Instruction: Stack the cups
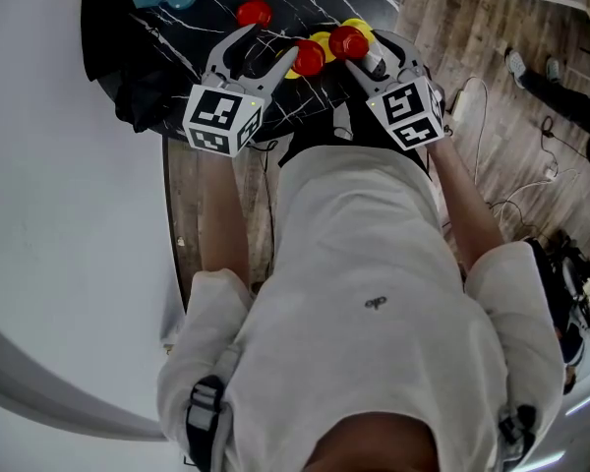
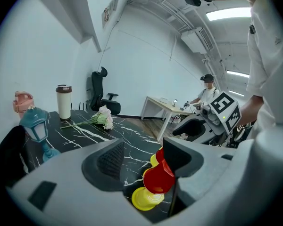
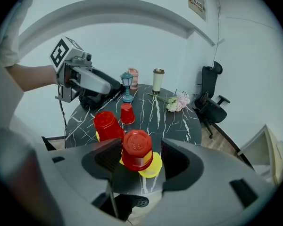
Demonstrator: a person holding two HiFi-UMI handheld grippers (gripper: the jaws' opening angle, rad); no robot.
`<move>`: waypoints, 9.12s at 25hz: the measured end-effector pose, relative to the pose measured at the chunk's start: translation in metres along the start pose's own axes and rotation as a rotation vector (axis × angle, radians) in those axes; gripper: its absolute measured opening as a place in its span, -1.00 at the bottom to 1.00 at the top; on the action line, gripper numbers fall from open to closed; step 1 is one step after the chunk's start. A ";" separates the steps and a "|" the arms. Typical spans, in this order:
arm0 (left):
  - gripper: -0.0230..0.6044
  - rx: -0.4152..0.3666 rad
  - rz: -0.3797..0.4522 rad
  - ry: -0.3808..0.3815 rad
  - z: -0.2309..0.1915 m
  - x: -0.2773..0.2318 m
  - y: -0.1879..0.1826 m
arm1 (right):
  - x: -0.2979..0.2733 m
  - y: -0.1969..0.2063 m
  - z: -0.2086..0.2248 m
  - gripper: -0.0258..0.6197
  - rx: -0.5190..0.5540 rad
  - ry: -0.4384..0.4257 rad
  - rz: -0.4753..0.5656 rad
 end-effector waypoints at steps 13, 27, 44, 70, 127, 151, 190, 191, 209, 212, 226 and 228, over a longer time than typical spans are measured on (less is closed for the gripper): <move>-0.10 0.012 -0.023 -0.047 -0.038 -0.008 0.017 | 0.022 -0.008 0.009 -0.11 -0.043 0.056 0.021; -0.10 -0.032 -0.096 -0.129 -0.073 -0.036 0.040 | 0.033 -0.004 0.019 -0.12 -0.112 0.093 0.039; -0.10 -0.061 -0.201 -0.157 -0.102 -0.060 0.073 | 0.042 0.006 0.024 -0.12 -0.151 0.128 0.022; -0.20 -0.071 -0.237 -0.237 -0.100 -0.061 0.078 | 0.058 0.013 0.030 -0.13 -0.156 0.129 0.068; -0.20 -0.125 -0.192 -0.174 0.077 -0.005 -0.037 | 0.113 0.043 0.028 -0.17 -0.118 0.024 0.232; -0.19 -0.201 -0.256 -0.149 0.096 -0.028 -0.022 | 0.115 0.055 0.033 -0.18 -0.127 0.017 0.220; -0.16 -0.227 -0.150 -0.281 0.130 0.000 -0.045 | 0.134 0.057 0.037 -0.26 -0.082 -0.020 0.288; -0.16 -0.218 -0.146 -0.283 0.134 0.001 -0.045 | 0.136 0.057 0.037 -0.27 -0.077 -0.025 0.292; -0.36 -0.134 -0.070 -0.245 0.208 -0.021 -0.023 | 0.164 0.076 0.028 -0.54 -0.006 -0.074 0.336; -0.39 -0.111 -0.049 -0.245 0.214 -0.020 -0.022 | 0.167 0.075 0.025 -0.59 -0.001 -0.082 0.345; -0.58 -0.084 0.002 -0.243 0.223 -0.010 -0.023 | 0.173 0.066 0.010 -0.75 0.008 -0.109 0.375; -0.60 -0.079 0.005 -0.244 0.223 -0.010 -0.023 | 0.173 0.064 0.010 -0.78 0.002 -0.113 0.381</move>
Point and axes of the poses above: the fingertips, and each gripper's own axes: x backward along the fingers, z to its right, y out of its underside, the point moved 1 cm from there along x, backward along the fingers, and after that the axes turned 7 degrees about -z, right-handed, at the moved point
